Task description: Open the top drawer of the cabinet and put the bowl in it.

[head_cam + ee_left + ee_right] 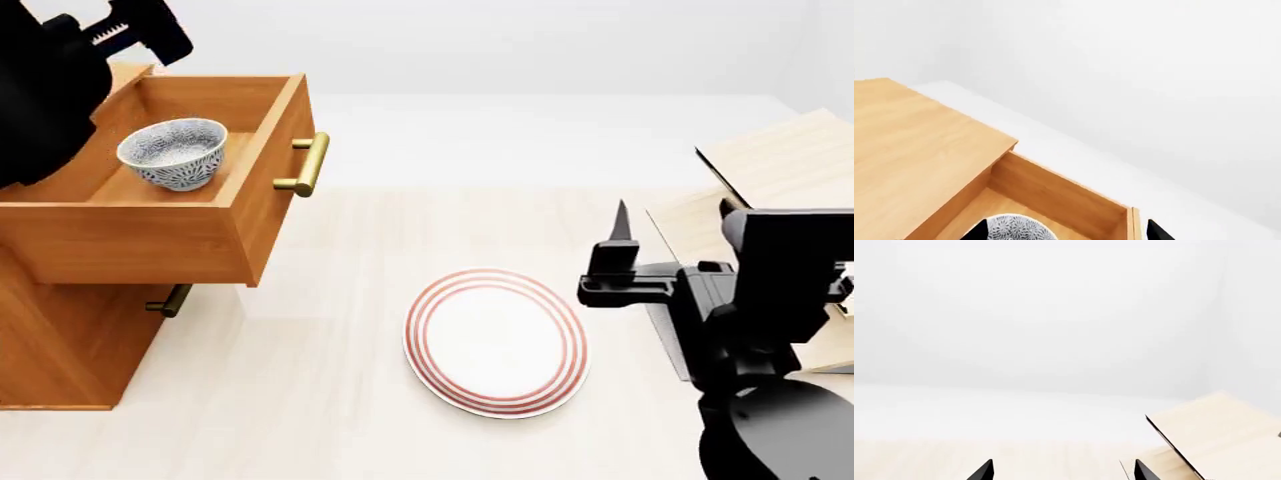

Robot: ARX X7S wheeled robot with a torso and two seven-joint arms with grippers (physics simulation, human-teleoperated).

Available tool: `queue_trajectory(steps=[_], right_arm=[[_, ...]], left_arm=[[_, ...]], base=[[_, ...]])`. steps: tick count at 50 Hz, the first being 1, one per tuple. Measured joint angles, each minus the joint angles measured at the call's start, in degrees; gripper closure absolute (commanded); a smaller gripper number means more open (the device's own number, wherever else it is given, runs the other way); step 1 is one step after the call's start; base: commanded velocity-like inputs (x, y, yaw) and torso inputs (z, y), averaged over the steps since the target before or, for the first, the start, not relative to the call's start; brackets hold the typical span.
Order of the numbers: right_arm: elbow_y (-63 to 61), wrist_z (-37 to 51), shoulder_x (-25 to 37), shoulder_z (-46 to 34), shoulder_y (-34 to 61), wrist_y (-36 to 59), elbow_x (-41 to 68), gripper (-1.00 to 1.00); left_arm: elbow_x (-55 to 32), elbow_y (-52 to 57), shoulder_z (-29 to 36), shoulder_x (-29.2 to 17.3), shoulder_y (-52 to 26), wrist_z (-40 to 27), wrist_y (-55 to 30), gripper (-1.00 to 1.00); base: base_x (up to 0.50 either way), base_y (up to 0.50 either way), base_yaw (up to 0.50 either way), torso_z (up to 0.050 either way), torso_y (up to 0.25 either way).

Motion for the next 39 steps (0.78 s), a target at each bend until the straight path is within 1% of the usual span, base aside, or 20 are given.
queue_trajectory(steps=[6, 12, 17, 23, 27, 31, 35, 39], right_arm=[[-3.8, 1.3, 0.0, 1.5, -0.1, 1.7, 1.8, -1.0], [-7.9, 4.0, 0.8, 3.9, -0.7, 2.5, 5.8, -1.0], [-10.1, 9.1, 5.1, 3.2, -3.1, -2.5, 10.3, -1.0], [-11.6, 16.5, 13.0, -0.3, -6.8, -12.3, 14.6, -1.0], [-12.3, 22.5, 20.3, -5.5, -7.5, -20.7, 16.6, -1.0], [-12.7, 28.7, 28.4, -14.3, -5.1, -29.8, 17.7, -1.0], [-13.0, 34.2, 35.7, -25.3, 0.5, -38.1, 18.3, -1.0], [-13.2, 38.6, 41.7, -37.4, 8.3, -45.0, 18.6, -1.0]], left_arm=[[-2.9, 16.7, -2.6, -5.0, 7.6, -2.5, 0.0, -1.0], [-4.9, 32.8, -6.6, -9.6, 17.9, -4.6, 2.2, -1.0], [-4.8, 44.8, -10.3, -12.9, 27.8, -5.4, 5.2, -1.0], [-4.3, 56.0, -14.7, -15.8, 38.2, -5.7, 8.6, -1.0], [-4.5, 61.2, -17.5, -17.7, 43.4, -5.9, 10.4, -1.0], [-5.4, 65.2, -20.7, -19.8, 47.5, -6.3, 12.0, -1.0], [-6.9, 68.1, -24.0, -22.1, 50.5, -7.1, 13.4, -1.0], [-9.1, 70.2, -26.9, -24.6, 51.9, -8.3, 14.5, -1.0]], base=[[0.0, 0.0, 0.0, 0.0, 0.0], [0.0, 0.0, 0.0, 0.0, 0.0], [0.0, 0.0, 0.0, 0.0, 0.0], [0.0, 0.0, 0.0, 0.0, 0.0], [0.0, 0.0, 0.0, 0.0, 0.0], [0.0, 0.0, 0.0, 0.0, 0.0], [0.0, 0.0, 0.0, 0.0, 0.0], [0.0, 0.0, 0.0, 0.0, 0.0]])
